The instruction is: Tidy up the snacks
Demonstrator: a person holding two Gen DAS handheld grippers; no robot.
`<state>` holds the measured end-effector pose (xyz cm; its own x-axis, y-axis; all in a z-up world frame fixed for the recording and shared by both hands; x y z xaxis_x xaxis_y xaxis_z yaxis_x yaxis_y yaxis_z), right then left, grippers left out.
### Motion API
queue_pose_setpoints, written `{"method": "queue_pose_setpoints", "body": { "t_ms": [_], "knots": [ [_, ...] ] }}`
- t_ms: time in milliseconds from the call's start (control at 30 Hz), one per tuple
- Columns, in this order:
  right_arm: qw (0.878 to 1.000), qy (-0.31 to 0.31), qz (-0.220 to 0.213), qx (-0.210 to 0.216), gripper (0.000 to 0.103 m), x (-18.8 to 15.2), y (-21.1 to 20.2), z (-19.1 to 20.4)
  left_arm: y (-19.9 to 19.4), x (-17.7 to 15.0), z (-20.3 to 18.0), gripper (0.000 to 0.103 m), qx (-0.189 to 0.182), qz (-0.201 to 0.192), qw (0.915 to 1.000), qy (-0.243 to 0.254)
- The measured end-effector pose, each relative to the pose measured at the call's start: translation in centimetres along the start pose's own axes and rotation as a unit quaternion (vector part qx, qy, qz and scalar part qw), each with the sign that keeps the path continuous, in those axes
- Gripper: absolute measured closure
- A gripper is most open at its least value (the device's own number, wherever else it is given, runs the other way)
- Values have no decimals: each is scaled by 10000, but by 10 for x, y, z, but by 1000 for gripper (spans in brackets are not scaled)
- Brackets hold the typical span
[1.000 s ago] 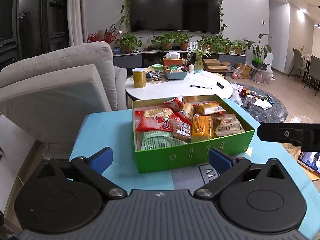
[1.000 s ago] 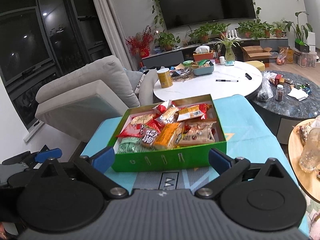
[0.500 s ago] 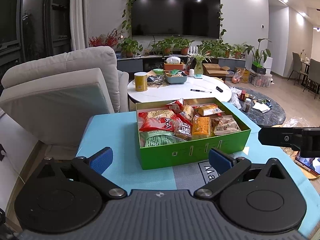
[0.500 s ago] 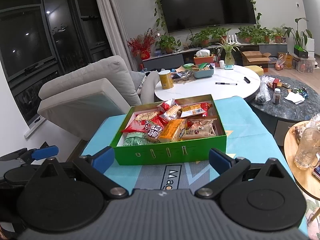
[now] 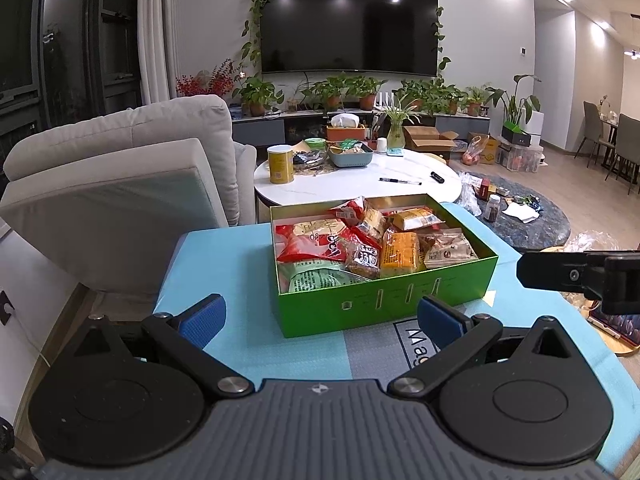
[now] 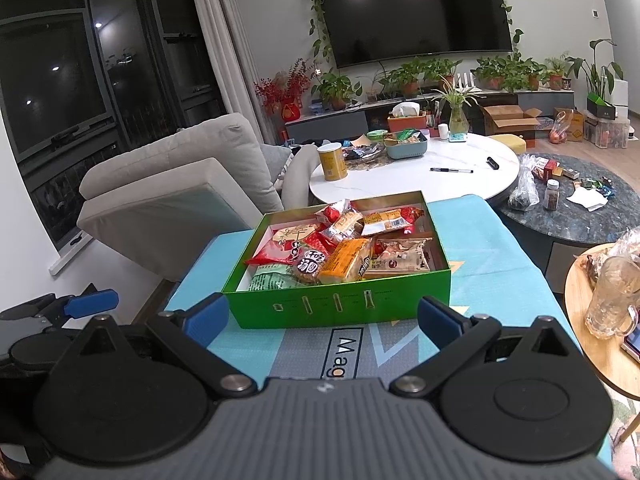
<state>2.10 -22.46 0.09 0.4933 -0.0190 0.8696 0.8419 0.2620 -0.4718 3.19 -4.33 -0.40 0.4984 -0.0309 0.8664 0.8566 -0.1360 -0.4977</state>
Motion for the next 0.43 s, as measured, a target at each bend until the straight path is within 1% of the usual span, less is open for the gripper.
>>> {"method": "queue_pose_setpoints", "body": {
  "t_ms": [433],
  "knots": [
    [10000,60,60,1,16,-1,1,-2,2,-2,-3,1,45,52,10000,40]
  ]
}}
Point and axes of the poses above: each gripper's, at about its wrist camera, not at the fingertips, and y roughly the way its jaws point, z to its left, x to its top, the point moved 4 cm from there along y, roughly the way its jaws point, and after that the axes turned 5 degrees about -y, right-handed, at the moved point
